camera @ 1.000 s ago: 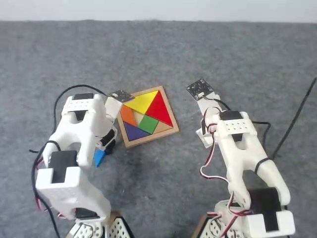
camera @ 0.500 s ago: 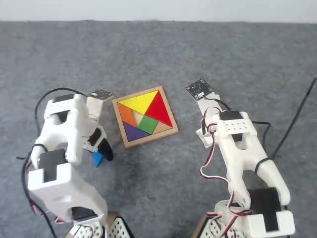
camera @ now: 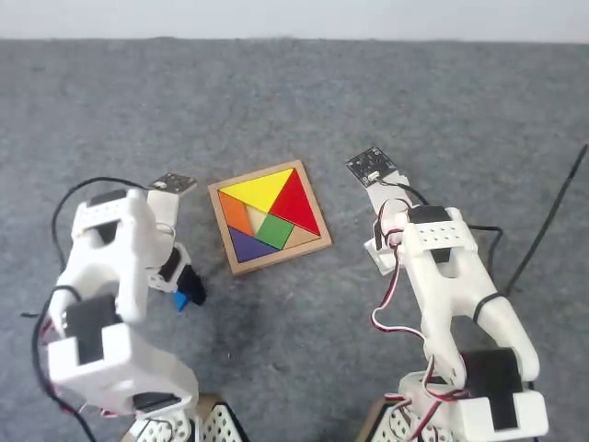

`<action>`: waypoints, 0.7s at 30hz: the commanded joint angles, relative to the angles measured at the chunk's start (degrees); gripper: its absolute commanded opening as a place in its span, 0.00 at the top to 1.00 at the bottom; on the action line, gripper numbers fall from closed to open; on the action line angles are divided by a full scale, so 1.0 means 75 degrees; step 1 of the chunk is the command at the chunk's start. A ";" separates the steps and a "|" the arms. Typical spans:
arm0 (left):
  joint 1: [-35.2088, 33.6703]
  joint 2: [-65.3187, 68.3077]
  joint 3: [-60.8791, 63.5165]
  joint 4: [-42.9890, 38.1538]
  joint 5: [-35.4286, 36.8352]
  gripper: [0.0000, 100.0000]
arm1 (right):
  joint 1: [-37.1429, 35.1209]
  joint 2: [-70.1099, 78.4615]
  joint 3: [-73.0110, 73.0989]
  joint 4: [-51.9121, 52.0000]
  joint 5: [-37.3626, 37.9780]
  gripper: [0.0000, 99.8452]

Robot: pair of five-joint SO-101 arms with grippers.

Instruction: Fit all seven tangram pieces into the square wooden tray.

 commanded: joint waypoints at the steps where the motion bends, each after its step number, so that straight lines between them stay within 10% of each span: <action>1: -0.0105 -0.0539 0.0545 -0.0340 0.0152 0.73 | 0.0135 -0.0053 -0.0352 -0.0088 -0.0047 0.99; 21: 0.0539 0.0363 -0.0486 -0.0023 -0.0527 0.74 | 0.0428 -0.0533 -0.0340 0.0170 -0.0047 0.99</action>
